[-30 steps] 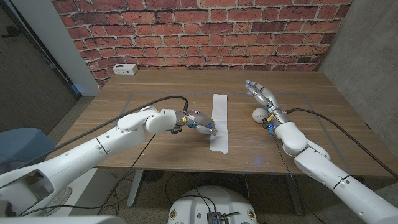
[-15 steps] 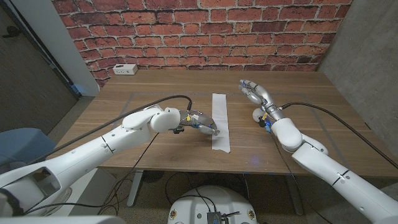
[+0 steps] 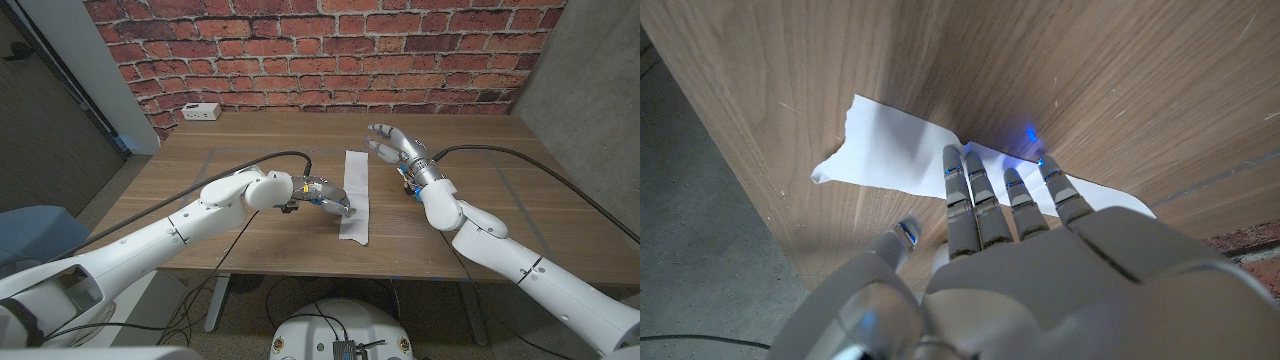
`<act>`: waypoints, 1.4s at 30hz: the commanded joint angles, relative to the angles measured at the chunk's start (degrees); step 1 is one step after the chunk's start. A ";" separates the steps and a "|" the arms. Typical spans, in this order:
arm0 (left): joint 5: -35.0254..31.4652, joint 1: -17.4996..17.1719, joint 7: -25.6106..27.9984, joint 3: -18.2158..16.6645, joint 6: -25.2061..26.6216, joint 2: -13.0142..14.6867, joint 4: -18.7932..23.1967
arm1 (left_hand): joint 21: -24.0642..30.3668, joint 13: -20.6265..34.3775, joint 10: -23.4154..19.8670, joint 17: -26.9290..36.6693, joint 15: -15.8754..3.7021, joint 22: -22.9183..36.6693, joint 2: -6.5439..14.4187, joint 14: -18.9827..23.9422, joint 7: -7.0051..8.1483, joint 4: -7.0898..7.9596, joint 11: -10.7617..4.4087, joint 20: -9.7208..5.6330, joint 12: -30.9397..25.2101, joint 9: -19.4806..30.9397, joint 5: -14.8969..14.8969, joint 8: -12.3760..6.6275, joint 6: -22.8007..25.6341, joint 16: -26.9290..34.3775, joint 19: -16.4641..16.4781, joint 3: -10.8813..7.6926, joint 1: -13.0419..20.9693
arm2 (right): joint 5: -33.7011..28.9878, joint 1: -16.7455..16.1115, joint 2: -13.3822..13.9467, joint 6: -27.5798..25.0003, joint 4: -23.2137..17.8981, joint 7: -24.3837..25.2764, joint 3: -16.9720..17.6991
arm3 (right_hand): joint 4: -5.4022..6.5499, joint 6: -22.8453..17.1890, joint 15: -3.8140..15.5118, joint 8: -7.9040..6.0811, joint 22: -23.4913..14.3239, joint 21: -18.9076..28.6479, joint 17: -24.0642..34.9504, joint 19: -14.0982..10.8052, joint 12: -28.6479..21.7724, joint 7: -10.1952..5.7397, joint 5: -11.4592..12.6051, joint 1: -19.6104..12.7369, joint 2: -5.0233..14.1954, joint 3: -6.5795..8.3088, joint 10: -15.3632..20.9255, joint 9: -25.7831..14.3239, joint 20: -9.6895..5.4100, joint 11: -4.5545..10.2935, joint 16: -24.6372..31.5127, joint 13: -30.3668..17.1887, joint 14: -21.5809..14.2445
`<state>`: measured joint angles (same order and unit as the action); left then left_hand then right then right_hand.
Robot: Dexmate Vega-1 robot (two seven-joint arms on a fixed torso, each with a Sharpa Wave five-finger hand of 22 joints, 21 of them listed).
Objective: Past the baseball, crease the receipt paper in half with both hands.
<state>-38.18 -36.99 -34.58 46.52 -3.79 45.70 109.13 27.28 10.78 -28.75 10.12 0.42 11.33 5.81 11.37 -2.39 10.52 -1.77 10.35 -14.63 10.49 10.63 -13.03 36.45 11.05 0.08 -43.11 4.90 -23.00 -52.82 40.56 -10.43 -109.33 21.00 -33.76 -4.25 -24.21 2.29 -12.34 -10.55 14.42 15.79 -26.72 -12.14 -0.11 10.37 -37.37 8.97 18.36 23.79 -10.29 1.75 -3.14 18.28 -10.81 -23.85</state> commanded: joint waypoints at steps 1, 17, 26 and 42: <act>1.14 0.95 -0.96 1.01 -2.16 -0.27 -2.01 | -0.14 0.17 -0.98 0.14 0.18 0.08 4.02 0.69 0.00 -0.28 -0.03 -0.06 -0.32 0.10 0.08 -0.20 0.74 0.43 0.43 -0.22 -0.71 | -15.65 7.02 -2.24 -7.84 3.86 -0.87 -6.81 | -1.14 -2.21 2.86 -0.34 -0.35 0.76 1.71 -1.33 -1.13 -0.40 0.49 -1.48 0.16 0.19 2.28 -0.22 -0.91 0.02 2.35 -0.53 -3.04; 2.89 1.66 -2.03 1.33 -2.83 -0.54 -3.75 | -0.25 0.14 -1.13 0.05 0.21 0.06 4.05 0.79 0.02 -0.41 -0.19 0.05 0.17 0.08 0.12 0.19 1.13 0.26 0.30 -0.55 -1.12 | -26.36 16.49 -5.42 -11.83 14.28 -6.47 -14.36 | -3.24 -5.38 3.92 -0.17 -0.53 1.12 5.73 -2.16 -1.09 -1.61 1.04 -4.33 0.09 0.20 2.98 -0.37 -1.57 1.22 4.62 -1.07 -0.85; 3.63 1.98 -2.53 1.56 -2.32 -0.83 -4.35 | -0.30 0.14 -1.08 0.03 0.26 0.06 4.04 0.75 0.10 -0.43 -0.07 0.09 0.39 0.07 0.13 0.39 1.12 0.18 0.22 -0.67 -1.27 | -27.71 19.80 -6.74 -12.88 19.63 -9.39 -17.11 | -3.04 -5.32 3.18 0.18 -0.55 1.01 6.37 -1.79 -0.83 -1.79 1.08 -4.13 -0.05 -0.22 2.34 -0.42 -1.35 1.16 4.35 -1.16 0.78; 4.86 3.06 -3.62 2.63 -1.09 -2.03 -5.92 | -0.35 0.14 -1.01 0.02 0.28 0.05 3.93 0.71 0.14 -0.45 -0.02 0.00 0.74 0.08 0.12 0.68 1.14 0.07 0.23 -0.81 -1.56 | -28.42 23.94 -8.15 -16.05 28.24 -12.14 -20.74 | -2.79 -6.10 3.31 0.16 -0.55 1.11 6.11 -1.97 -1.18 -1.79 1.22 -3.98 0.11 -0.03 3.21 -0.46 -1.29 1.32 4.09 -1.21 0.06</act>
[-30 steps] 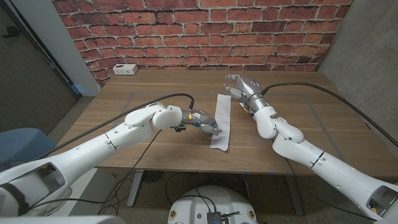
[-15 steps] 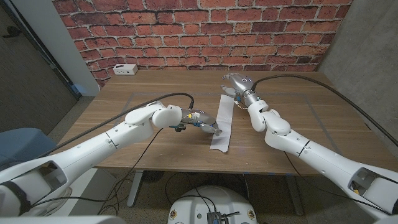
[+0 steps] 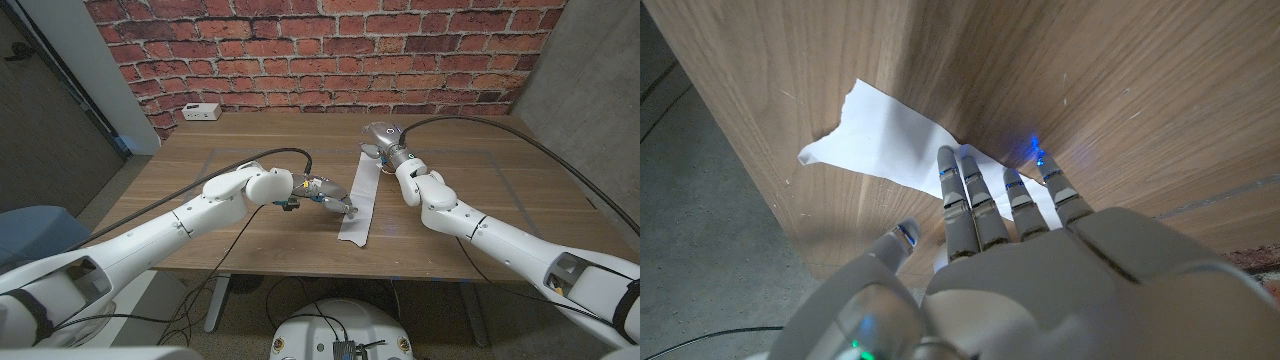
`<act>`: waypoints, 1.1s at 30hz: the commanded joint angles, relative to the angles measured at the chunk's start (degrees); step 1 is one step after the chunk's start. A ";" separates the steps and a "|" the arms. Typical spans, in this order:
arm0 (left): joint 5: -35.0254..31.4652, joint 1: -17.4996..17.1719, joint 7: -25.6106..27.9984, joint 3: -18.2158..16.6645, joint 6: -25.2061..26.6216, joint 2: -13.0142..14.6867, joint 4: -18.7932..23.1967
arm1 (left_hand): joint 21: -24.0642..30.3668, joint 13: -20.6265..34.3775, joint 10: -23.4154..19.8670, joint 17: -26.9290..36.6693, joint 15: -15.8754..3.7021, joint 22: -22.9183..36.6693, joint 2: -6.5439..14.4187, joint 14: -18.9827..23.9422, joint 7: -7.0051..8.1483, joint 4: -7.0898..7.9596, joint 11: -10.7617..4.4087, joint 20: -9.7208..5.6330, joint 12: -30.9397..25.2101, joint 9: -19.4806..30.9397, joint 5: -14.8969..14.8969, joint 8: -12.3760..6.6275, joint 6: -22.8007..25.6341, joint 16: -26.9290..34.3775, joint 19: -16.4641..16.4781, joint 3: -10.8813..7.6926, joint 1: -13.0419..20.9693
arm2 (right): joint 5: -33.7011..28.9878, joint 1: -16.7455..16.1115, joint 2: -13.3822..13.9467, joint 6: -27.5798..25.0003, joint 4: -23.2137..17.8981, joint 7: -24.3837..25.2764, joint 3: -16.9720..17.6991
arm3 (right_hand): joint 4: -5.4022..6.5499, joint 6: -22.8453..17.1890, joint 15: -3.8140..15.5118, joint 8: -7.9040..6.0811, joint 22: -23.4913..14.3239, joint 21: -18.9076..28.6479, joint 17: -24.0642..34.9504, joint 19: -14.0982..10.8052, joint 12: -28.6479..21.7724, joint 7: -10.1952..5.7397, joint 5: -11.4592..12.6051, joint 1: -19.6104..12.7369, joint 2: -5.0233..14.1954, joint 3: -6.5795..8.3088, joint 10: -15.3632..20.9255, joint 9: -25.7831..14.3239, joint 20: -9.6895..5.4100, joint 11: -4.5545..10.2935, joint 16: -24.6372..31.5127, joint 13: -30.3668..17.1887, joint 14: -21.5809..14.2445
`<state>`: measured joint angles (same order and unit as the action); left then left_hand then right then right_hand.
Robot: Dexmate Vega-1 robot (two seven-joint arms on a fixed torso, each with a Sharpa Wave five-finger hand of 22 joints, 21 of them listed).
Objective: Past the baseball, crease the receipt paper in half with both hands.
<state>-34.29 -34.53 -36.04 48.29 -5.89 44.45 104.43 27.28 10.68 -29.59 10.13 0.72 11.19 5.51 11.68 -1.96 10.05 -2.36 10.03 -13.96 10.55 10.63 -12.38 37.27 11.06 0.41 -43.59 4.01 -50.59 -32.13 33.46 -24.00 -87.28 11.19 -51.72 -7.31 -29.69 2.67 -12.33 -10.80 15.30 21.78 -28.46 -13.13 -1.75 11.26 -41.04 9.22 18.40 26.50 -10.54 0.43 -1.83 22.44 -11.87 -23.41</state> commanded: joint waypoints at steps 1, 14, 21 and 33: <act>0.98 0.64 -2.14 0.94 1.09 -0.82 -1.26 | -0.35 0.24 -0.15 0.01 -0.03 0.20 4.22 0.40 -0.34 0.02 0.56 0.32 0.08 0.02 0.12 0.05 0.30 0.07 -0.10 -0.34 -0.67 | -0.80 3.51 -1.10 -2.69 6.71 -2.60 -3.03 | 0.34 -0.75 2.84 0.15 -0.29 0.24 0.09 -0.26 -0.23 -0.12 0.34 -0.22 -0.15 -0.07 0.61 -0.21 0.09 -0.15 -0.10 -0.16 -0.52; 1.64 0.89 -2.47 1.83 2.30 -1.32 -1.38 | -0.46 0.24 0.00 -0.02 -0.03 0.19 4.20 0.30 -0.49 -0.06 0.52 0.40 0.40 0.03 0.13 0.30 0.25 -0.05 -0.26 -0.53 -0.83 | -2.01 6.27 -1.33 -6.42 9.68 -8.01 -6.94 | 0.87 -3.81 3.16 -0.56 -0.26 0.30 0.01 -0.40 -0.43 0.27 0.53 0.53 -0.27 -0.13 1.31 -0.26 -0.10 -0.38 -0.42 -0.20 -1.39; 1.80 0.81 -2.32 2.02 2.90 -1.25 -1.23 | -0.51 0.25 0.04 -0.02 -0.02 0.19 4.16 0.26 -0.58 -0.08 0.50 0.36 0.55 0.04 0.13 0.45 0.18 -0.10 -0.34 -0.61 -0.93 | -3.12 7.22 -1.46 -7.91 10.30 -10.11 -8.67 | 1.01 -6.69 3.24 -1.24 -0.23 0.68 -0.06 -1.40 -0.82 0.85 0.62 1.12 -0.96 -0.47 2.53 -0.28 -0.14 -0.55 -0.28 -0.21 -2.86; 2.15 1.10 -1.87 2.15 2.49 -1.06 -1.68 | -0.58 0.25 0.14 -0.03 -0.07 0.19 4.02 0.19 -0.56 -0.11 0.58 0.30 0.77 0.04 0.12 0.68 -0.04 -0.17 -0.42 -0.69 -1.10 | -1.69 8.38 -1.58 -6.53 11.40 -11.46 -9.37 | -0.19 -9.07 3.94 -1.55 -0.21 0.67 0.30 -1.41 -0.78 0.25 1.11 -0.90 -0.29 0.39 2.94 -0.29 -0.49 0.34 -0.13 -0.21 -3.20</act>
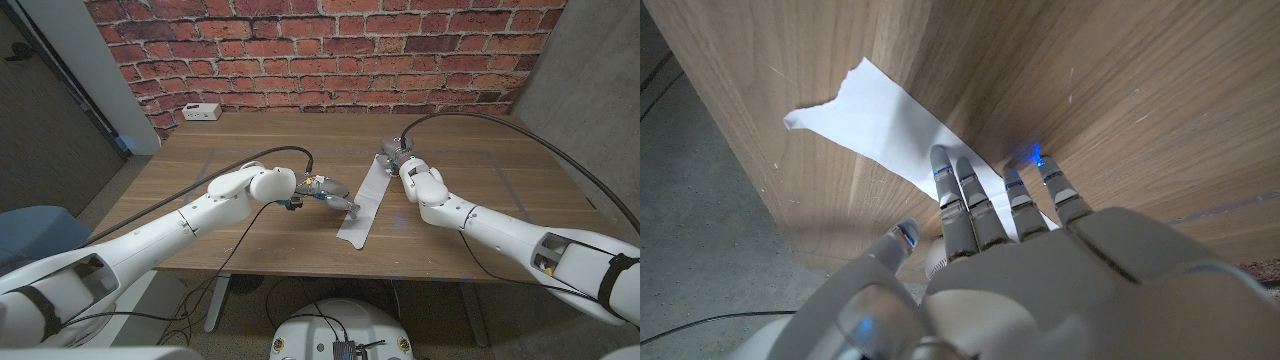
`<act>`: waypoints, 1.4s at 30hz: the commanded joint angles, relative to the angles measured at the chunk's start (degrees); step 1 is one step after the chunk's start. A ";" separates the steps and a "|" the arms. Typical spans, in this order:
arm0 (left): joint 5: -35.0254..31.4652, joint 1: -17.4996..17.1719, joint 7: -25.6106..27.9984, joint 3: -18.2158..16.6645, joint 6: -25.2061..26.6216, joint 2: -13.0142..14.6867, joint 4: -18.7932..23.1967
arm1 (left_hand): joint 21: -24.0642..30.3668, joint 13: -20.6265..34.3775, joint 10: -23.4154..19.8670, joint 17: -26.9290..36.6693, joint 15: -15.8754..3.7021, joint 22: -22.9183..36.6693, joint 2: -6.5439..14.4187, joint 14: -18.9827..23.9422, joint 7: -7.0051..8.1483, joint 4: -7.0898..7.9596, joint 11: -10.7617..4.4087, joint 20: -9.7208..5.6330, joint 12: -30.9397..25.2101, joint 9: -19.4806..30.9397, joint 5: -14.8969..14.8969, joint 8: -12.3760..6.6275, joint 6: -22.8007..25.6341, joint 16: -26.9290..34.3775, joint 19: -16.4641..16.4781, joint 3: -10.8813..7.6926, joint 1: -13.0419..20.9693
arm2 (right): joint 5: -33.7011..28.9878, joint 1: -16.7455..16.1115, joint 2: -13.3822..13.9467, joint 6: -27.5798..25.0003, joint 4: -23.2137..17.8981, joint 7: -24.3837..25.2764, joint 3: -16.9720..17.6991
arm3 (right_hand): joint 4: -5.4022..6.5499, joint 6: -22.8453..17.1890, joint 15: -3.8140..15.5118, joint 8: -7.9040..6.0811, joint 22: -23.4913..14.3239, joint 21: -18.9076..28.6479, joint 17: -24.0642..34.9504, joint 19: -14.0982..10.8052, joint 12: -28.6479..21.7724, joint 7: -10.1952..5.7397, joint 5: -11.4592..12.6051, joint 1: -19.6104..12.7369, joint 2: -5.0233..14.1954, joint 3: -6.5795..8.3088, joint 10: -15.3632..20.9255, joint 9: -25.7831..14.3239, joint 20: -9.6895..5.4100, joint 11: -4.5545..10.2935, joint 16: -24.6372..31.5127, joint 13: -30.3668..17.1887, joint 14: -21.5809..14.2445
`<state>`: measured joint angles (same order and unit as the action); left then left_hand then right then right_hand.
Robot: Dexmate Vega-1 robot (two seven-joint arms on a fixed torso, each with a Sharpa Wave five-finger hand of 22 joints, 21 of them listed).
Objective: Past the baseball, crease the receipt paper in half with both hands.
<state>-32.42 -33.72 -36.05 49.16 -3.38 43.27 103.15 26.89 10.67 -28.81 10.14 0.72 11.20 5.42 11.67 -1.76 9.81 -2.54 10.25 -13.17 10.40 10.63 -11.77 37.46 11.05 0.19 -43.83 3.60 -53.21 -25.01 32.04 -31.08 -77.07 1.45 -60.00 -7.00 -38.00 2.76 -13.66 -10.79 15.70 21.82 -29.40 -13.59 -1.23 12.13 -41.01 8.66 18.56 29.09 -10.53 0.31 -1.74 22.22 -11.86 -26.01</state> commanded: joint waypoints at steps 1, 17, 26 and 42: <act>0.24 0.30 -1.76 1.30 -0.08 0.14 -0.44 | -0.20 0.26 -0.63 -0.03 -0.07 0.18 4.10 0.19 -0.78 0.13 0.71 0.09 0.01 0.19 0.11 0.08 -0.22 -0.17 -0.21 -0.45 -0.71 | 1.36 1.34 -0.13 1.00 1.21 -1.86 -1.01 | -0.48 -0.95 3.94 -0.25 -0.22 0.28 0.28 -0.48 -0.31 -0.26 0.27 -0.97 0.39 0.28 0.35 -0.31 -0.43 0.40 0.06 -0.22 -0.58; 0.39 1.48 -2.22 1.71 -0.94 -0.23 -1.84 | -0.32 0.28 -0.04 0.00 -0.04 0.18 4.03 -0.01 -0.73 0.19 0.82 0.28 0.43 0.21 0.12 0.40 -0.71 -0.26 -0.42 -0.51 -0.98 | 18.08 -1.46 -0.03 8.84 -0.20 1.76 7.38 | -3.07 -10.90 5.13 -3.10 -0.26 0.31 1.45 -0.22 -0.64 0.93 0.93 -8.11 0.84 3.03 2.66 -0.71 -1.87 1.42 0.72 -0.33 -1.44; 0.54 2.02 -2.57 2.11 -1.18 -0.70 -2.60 | -0.39 0.29 0.37 0.00 -0.09 0.18 3.92 -0.22 -0.58 0.18 0.64 0.29 0.71 0.22 0.13 0.69 -1.31 -0.34 -0.50 -0.53 -1.16 | 22.57 -3.66 1.23 13.25 -2.18 7.51 10.08 | -3.30 -18.20 6.33 -7.85 -0.39 1.20 2.34 -1.54 -1.70 2.10 1.19 -15.15 1.02 4.97 6.66 -2.49 -2.13 2.37 2.31 -0.70 -5.01; 0.31 2.85 -2.98 2.60 -1.37 -1.18 -3.17 | -0.44 0.30 0.56 -0.03 -0.12 0.18 3.84 -0.24 -0.54 0.09 0.67 0.26 0.88 0.24 0.14 0.78 -1.57 -0.36 -0.49 -0.61 -1.28 | 31.07 -8.50 6.02 20.38 -10.23 8.35 16.29 | -2.99 -20.40 4.57 -10.62 -0.32 1.46 1.14 -1.58 -2.09 4.18 1.18 -17.44 -0.13 6.76 8.89 -3.66 -0.75 1.04 0.76 -0.81 -6.86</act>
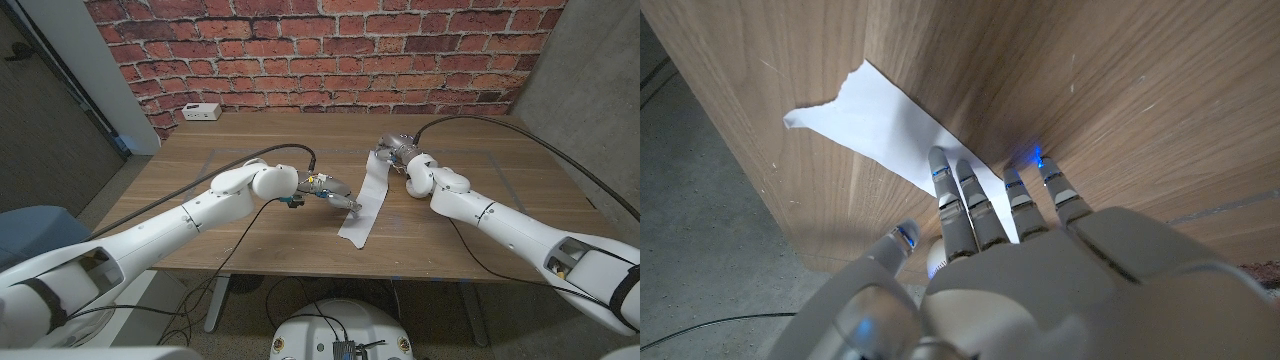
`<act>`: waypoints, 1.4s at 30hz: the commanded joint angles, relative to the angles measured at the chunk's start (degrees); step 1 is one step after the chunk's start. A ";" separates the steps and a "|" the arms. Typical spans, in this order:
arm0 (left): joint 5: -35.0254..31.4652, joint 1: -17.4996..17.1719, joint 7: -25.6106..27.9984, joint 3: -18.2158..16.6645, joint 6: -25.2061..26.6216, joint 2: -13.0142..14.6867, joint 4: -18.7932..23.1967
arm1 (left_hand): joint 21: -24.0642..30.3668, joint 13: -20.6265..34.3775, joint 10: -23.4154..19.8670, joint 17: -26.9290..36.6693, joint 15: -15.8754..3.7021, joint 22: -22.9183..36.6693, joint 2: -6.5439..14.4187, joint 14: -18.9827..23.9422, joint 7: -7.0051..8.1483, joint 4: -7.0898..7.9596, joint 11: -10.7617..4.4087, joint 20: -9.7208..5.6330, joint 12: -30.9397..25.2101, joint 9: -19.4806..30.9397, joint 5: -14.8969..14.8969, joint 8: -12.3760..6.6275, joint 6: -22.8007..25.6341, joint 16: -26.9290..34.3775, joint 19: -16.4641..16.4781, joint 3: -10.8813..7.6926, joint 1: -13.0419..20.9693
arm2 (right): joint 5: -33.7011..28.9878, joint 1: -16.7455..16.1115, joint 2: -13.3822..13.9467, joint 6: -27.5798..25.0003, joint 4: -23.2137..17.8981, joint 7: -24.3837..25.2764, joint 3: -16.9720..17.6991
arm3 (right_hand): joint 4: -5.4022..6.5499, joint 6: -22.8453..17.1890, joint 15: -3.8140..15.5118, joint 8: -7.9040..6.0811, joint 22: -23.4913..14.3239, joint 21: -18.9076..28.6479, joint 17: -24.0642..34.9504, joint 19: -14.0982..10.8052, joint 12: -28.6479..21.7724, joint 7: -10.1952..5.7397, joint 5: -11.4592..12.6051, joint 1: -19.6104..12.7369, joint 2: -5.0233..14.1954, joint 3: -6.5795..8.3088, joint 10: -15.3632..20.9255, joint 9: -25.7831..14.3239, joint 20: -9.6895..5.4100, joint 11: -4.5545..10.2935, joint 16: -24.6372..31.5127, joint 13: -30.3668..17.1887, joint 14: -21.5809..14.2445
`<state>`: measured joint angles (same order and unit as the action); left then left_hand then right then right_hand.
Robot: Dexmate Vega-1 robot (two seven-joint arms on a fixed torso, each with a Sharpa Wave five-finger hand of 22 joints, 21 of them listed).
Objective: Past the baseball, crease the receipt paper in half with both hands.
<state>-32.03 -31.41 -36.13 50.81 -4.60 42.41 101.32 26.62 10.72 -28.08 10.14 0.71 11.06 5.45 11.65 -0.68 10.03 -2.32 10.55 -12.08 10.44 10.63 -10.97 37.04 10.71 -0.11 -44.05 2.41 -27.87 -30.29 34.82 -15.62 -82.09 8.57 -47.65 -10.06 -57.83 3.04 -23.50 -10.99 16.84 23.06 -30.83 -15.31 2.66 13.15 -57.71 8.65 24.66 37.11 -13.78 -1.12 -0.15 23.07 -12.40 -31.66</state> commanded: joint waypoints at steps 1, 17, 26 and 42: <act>-0.05 0.55 -2.96 0.96 -0.10 -0.34 -1.35 | -0.17 0.26 -0.12 -0.04 -0.08 0.32 3.81 -0.22 -1.63 -0.14 0.53 -0.01 -0.18 0.19 0.15 -0.02 -1.13 -0.02 -0.18 -0.40 -0.09 | 5.71 -3.80 3.68 5.16 -5.96 1.82 4.33 | 0.17 -0.51 4.29 -0.90 -0.11 0.33 -0.09 -0.15 -0.58 0.39 0.11 -0.79 -0.10 0.77 1.50 -0.48 0.69 -0.63 0.06 -0.27 -1.81; -0.03 1.26 -2.93 1.30 -1.36 -0.63 -2.34 | -0.21 0.27 -0.04 -0.06 -0.16 0.32 3.77 -0.26 -1.52 -0.23 0.50 -0.01 -0.07 0.21 0.16 0.04 -1.35 -0.06 -0.15 -0.52 -0.15 | 9.50 -9.87 10.96 2.91 -19.01 -4.99 9.56 | 0.72 -0.30 3.96 -2.09 -0.15 0.73 1.34 -0.65 -1.08 0.51 -0.61 -1.28 -0.22 0.69 3.35 -1.06 1.40 -1.22 1.59 -0.66 -4.45; 0.05 1.56 -2.97 1.43 -1.91 -0.80 -2.92 | -0.24 0.27 -0.01 -0.07 -0.14 0.32 3.77 -0.25 -1.52 -0.26 0.45 0.00 -0.02 0.21 0.17 0.04 -1.40 -0.06 -0.16 -0.59 -0.20 | 14.58 -11.97 14.01 2.38 -23.77 -10.80 12.17 | 1.16 0.96 4.00 -2.86 -0.35 2.36 3.92 -3.82 -0.85 0.70 -1.42 -1.68 0.14 0.12 3.67 -1.61 2.36 -1.82 5.36 -1.07 -9.75; -0.10 2.00 -2.94 1.52 -2.35 -1.00 -3.25 | -0.31 0.28 0.02 -0.08 -0.09 0.32 3.79 -0.26 -1.44 -0.28 0.50 -0.02 0.05 0.22 0.17 0.03 -1.46 -0.08 -0.17 -0.74 -0.26 | 25.98 -15.26 16.33 5.56 -24.48 -15.94 15.92 | 3.14 4.57 2.87 -3.00 -0.81 5.35 6.42 -8.60 0.78 1.44 -2.49 -0.40 1.34 -0.46 2.83 -1.69 3.22 -2.93 9.33 -1.13 -16.55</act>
<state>-32.02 -29.74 -36.14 51.80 -6.23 41.55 99.25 26.62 10.72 -27.90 9.99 0.51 11.07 5.14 11.46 -0.39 9.79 -2.20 10.55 -11.91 10.62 10.63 -11.03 36.75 10.71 -0.11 -44.28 2.12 -9.30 -43.32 49.38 -11.98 -105.73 -3.75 -34.31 -7.41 -53.68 5.56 -26.82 -11.61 21.67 29.48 -38.64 -14.62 4.09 10.79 -58.81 9.42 24.11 39.69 -15.82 2.09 -2.58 32.01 -13.46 -47.23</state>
